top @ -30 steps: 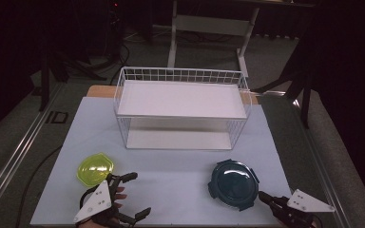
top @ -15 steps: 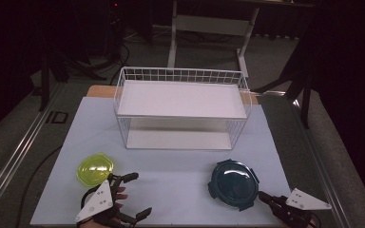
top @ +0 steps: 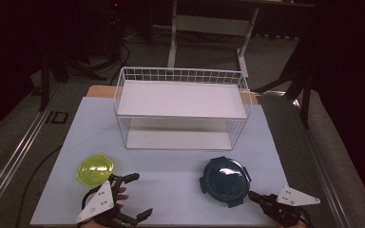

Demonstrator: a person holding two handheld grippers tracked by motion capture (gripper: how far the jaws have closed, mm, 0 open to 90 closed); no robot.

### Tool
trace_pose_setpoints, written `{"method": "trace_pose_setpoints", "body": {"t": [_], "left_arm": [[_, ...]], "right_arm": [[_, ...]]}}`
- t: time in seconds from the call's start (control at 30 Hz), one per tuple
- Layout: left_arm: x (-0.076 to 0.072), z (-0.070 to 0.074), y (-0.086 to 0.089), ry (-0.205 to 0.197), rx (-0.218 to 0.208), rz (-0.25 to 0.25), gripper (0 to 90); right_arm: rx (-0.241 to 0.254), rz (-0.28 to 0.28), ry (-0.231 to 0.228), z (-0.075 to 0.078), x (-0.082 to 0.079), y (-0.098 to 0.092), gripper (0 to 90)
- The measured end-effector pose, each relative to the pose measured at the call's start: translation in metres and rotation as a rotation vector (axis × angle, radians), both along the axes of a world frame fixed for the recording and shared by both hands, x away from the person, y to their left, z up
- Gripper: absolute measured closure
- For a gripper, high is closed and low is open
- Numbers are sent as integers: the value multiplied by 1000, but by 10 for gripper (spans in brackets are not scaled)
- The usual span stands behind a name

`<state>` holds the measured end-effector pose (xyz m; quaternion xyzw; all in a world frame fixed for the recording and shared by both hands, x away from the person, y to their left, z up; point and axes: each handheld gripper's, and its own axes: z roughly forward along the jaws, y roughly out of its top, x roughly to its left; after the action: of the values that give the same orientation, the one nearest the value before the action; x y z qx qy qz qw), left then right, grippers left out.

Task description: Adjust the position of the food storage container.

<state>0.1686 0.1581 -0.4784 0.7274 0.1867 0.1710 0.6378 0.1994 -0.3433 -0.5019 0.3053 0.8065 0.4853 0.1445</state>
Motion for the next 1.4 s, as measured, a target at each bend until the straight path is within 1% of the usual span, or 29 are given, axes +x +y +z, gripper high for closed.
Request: {"method": "trace_pose_setpoints", "body": {"t": [0.03, 0.1, 0.17, 0.2, 0.23, 0.3, 0.37, 0.47, 0.53, 0.6, 0.73, 0.9, 0.97, 1.0, 1.07, 1.1, 1.13, 1.17, 1.23, 1.33, 1.4], "left_arm": [[0, 0, 0, 1, -3, 0, 0], [0, 0, 1, 1, -5, 1, 0], [0, 0, 1, 1, -7, 0, 0], [0, 0, 1, 1, -7, 1, 0], [0, 0, 1, 0, -6, 1, 0], [0, 0, 1, 1, -8, -1, 0], [0, -1, 1, 1, -6, -1, 0], [1, -1, -1, 7, -3, -5, 0], [1, -1, -2, 3, 1, -8, 0], [0, -1, -2, 2, 1, -9, 0], [1, -1, -1, 9, -3, -7, 0], [1, -1, -2, 9, -3, -7, 0], [1, -2, -2, 10, -2, -11, 0], [1, -2, -2, 8, 0, -10, 0], [0, -2, -2, 6, 2, -10, 0], [0, -1, -2, 7, 0, -10, 0], [0, -1, -1, 7, -1, -8, 0], [0, -1, -1, 7, -2, -7, 0], [1, -1, -1, 8, -4, -7, 0], [0, -2, -1, 8, -2, -8, 0], [0, -1, -2, 7, -2, -10, 0]], "right_arm": [[19, -5, 3, 1, 2, -1, 900], [-1, -25, -18, 2, 5, -2, 900], [-15, -30, -8, 2, 10, -4, 900], [-35, -26, -11, 2, 12, -4, 900], [-41, -28, -11, 1, 13, -4, 900], [-33, -23, -1, 0, 13, -5, 900], [-13, -22, 3, -2, 11, -6, 900], [-20, -17, -4, -1, 10, -5, 900], [-16, 3, 1, -1, 10, -2, 900], [-12, 10, 4, -2, 10, 0, 900], [-7, 49, 14, -2, 14, 12, 900], [-8, 118, 24, -2, 19, 32, 900], [-6, 125, 30, -2, 20, 35, 900], [-1, 144, 35, -2, 22, 42, 900], [13, 157, 33, 0, 23, 44, 900], [2, 159, 23, 2, 24, 45, 900], [-10, 151, 14, 4, 24, 45, 900], [-10, 140, 9, 5, 25, 42, 900], [-21, 102, 4, 6, 29, 36, 900], [-21, 48, 15, 4, 39, 25, 900], [-29, 27, 26, 0, 46, 21, 900]]}}
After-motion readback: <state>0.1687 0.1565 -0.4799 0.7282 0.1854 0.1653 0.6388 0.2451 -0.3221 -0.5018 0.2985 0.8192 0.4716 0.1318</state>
